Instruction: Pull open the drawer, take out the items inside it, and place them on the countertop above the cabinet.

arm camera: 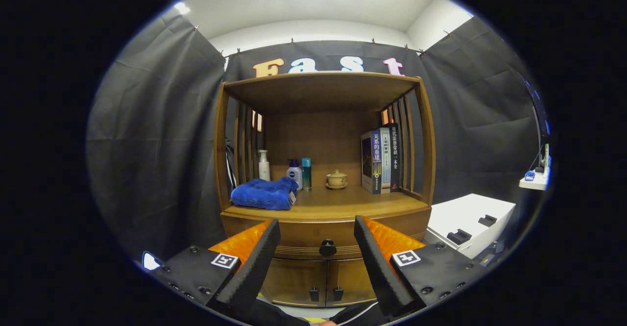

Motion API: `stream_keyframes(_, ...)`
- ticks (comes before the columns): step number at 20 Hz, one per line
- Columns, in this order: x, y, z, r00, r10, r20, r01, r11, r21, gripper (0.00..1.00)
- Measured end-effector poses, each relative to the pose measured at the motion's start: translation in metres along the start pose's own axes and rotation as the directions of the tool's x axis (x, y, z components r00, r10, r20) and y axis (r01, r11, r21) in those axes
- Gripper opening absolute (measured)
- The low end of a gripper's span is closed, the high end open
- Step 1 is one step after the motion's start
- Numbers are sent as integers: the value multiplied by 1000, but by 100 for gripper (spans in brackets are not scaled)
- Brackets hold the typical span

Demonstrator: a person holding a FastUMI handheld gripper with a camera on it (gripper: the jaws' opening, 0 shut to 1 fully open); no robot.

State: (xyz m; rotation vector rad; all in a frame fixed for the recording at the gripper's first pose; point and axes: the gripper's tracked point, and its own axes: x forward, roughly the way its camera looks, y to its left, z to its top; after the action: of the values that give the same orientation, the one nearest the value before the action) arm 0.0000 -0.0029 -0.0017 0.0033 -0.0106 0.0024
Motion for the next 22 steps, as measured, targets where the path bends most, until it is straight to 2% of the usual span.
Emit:
stream_keyframes(13, 9, 4, 11, 999, 17, 28, -17, 1000, 6, 98)
stream_keyframes(18, 58, 0, 45, 992, 6, 129, -5, 1000, -12, 98)
stream_keyframes(22, 100, -15, 26, 993, -26, 114, 31, 999, -42, 99)
